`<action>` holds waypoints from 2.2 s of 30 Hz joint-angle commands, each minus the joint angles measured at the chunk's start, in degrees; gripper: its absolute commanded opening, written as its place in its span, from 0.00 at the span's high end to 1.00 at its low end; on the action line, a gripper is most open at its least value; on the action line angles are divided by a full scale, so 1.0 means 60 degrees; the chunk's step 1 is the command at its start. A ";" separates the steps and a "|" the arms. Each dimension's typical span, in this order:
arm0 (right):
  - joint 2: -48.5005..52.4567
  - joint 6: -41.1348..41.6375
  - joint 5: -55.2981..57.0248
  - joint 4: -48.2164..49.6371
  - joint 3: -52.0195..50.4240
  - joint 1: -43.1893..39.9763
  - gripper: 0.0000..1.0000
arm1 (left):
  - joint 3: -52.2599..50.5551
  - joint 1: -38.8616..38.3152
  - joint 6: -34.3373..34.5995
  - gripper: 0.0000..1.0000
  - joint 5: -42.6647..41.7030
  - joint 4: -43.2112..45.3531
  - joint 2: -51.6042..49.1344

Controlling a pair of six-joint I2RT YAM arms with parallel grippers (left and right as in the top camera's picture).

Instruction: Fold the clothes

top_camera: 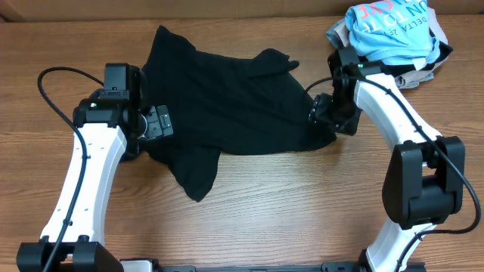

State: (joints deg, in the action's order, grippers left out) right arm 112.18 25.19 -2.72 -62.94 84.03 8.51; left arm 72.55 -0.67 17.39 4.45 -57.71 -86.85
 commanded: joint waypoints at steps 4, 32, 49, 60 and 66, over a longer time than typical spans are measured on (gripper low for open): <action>0.0066 0.0572 0.0015 0.0838 -0.1235 0.0058 0.29 | -0.0036 -0.0040 -0.0189 0.00 -0.0321 -0.0208 -0.0605; 0.0076 0.1308 0.0055 0.3552 -0.2750 0.0069 0.96 | -0.1446 -0.3508 0.1555 0.05 -0.0401 -0.1472 -0.1453; 0.0073 0.1308 0.0124 0.3588 -0.2750 0.0069 0.96 | -0.3993 -0.4084 0.2251 0.13 -0.0962 0.1206 -0.1453; 0.0076 0.1308 0.0131 0.3632 -0.2750 0.0069 0.96 | -0.4138 -0.4073 0.2248 0.39 0.0375 0.1672 -0.1453; 0.0073 0.1311 0.0197 0.3628 -0.2750 0.0069 0.96 | -0.4135 -0.3978 0.2248 0.46 0.0827 0.1461 -0.1453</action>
State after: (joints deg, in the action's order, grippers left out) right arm 110.83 32.77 -2.31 -41.91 69.30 8.67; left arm 48.73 -24.77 30.13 3.70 -48.49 -94.78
